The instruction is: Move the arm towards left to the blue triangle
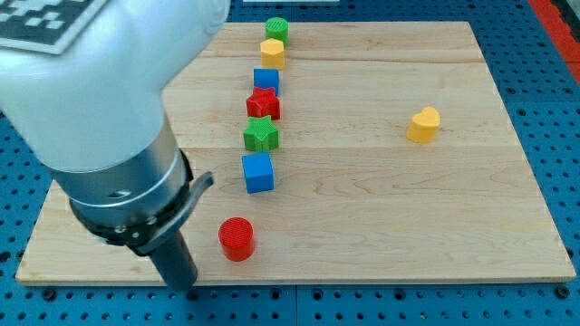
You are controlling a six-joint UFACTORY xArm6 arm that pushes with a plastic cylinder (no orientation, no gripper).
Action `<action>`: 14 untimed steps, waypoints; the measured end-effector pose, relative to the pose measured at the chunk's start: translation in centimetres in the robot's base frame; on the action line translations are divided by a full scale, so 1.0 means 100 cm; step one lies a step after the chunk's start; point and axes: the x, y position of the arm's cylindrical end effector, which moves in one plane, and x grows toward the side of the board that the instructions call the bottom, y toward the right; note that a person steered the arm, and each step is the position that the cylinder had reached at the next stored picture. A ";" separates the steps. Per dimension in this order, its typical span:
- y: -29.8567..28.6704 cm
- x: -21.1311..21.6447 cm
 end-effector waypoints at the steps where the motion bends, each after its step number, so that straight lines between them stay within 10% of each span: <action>1: -0.019 0.000; 3: -0.030 0.000; 8: 0.051 -0.205; 14: 0.032 -0.271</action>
